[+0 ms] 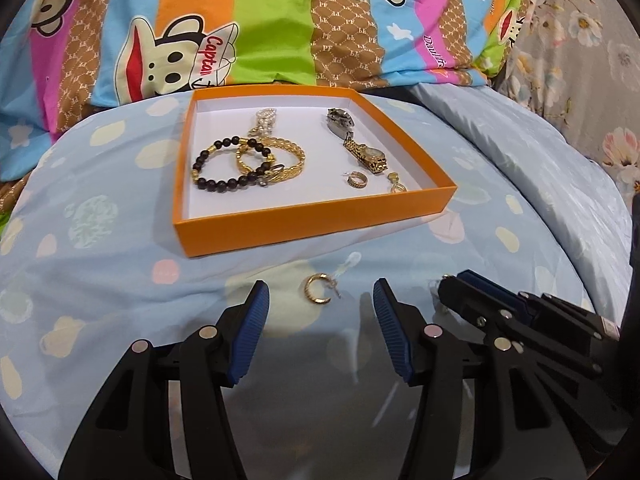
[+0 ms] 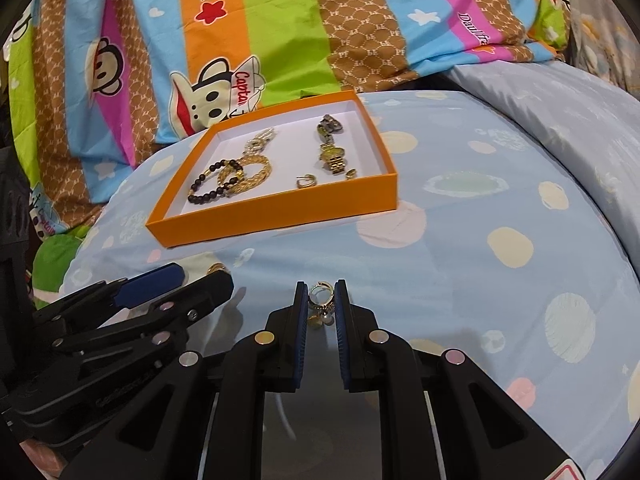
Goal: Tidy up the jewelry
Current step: 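Close the left gripper on the gold hoop earring while the right gripper holds its earring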
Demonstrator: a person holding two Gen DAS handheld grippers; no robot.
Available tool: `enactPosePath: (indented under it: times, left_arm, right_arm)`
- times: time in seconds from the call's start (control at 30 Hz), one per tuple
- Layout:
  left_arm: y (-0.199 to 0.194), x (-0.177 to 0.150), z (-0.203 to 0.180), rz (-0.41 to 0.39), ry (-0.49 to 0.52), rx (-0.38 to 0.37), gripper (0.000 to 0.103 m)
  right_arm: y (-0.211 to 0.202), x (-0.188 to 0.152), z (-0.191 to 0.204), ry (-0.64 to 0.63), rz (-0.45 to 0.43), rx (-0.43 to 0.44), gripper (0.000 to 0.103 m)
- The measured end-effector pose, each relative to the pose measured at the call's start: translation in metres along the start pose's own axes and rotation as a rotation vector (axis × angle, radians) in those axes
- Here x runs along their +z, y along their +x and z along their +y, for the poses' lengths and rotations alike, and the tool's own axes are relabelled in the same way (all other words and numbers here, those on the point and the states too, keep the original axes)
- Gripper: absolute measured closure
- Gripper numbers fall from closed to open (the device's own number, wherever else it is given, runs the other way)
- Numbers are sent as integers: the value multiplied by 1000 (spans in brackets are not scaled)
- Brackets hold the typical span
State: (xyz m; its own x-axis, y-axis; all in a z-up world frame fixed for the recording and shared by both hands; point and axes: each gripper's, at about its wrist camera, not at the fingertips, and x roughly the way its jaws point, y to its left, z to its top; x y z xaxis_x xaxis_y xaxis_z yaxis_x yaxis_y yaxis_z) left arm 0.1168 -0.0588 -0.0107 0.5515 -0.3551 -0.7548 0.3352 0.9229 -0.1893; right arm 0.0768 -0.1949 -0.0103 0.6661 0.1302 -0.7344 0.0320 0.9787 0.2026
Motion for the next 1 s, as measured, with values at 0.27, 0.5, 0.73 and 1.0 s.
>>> enactPosePath:
  times: [0.27,0.5,0.73,1.0]
  left_arm:
    - [7,0,-3,15,11,7,79]
    - [5,0,-3,12,15,-7,84]
    - [-7,-2,3,-19,-2,-13,84]
    - [-27,-3,16,-59,-30,-7,84]
  right_arm:
    - [0,1,-4,15,-3,0,90]
    - [0,1,-4,16,-4,0,90]
    - [-5,3,-4,17,-29,6,90]
    - [-14,7,-1,2,-61,10,91]
